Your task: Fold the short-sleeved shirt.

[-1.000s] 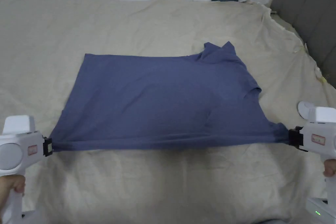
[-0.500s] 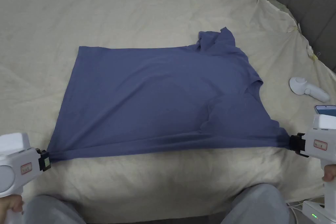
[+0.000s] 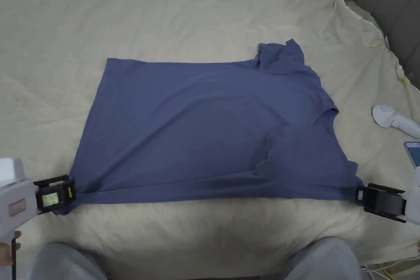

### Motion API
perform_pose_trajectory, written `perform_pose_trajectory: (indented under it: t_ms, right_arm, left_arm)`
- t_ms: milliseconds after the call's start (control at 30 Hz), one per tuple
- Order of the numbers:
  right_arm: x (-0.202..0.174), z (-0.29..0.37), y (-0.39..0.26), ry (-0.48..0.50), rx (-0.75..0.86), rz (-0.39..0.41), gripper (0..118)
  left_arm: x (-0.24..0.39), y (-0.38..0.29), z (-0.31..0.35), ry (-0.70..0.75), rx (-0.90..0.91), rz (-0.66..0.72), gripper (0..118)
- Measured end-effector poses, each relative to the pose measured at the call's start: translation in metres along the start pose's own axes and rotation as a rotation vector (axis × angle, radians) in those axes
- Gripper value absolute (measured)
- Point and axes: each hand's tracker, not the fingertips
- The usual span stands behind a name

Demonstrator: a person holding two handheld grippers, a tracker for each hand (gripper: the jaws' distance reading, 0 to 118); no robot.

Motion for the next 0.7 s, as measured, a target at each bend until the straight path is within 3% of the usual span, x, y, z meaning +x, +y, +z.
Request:
perform_pose_trajectory:
  t_ms: [167, 367, 500, 533, 633, 700]
  right_arm:
    - [-0.013, 0.042, 0.017, -0.063, 0.178, 0.097, 101]
    - [-0.048, 0.083, 0.043, 0.005, 0.482, 0.115, 111]
    - [-0.078, 0.097, 0.047, 0.055, 0.571, 0.110, 116]
    - [-0.082, 0.097, 0.047, 0.062, 0.576, 0.109, 116]
    - [-0.096, 0.098, 0.044, 0.090, 0.611, 0.114, 116]
    - [-0.102, 0.095, 0.041, 0.092, 0.623, 0.111, 115]
  left_arm:
    - [0.018, 0.023, 0.024, -0.026, 0.158, -0.012, 118]
    - [0.070, 0.040, 0.054, -0.070, 0.434, -0.064, 118]
    - [0.101, 0.039, 0.065, -0.041, 0.562, -0.144, 114]
    - [0.105, 0.038, 0.067, -0.064, 0.553, -0.152, 102]
    - [0.112, 0.036, 0.069, -0.117, 0.547, -0.158, 49]
    - [0.113, 0.034, 0.069, -0.133, 0.552, -0.147, 29]
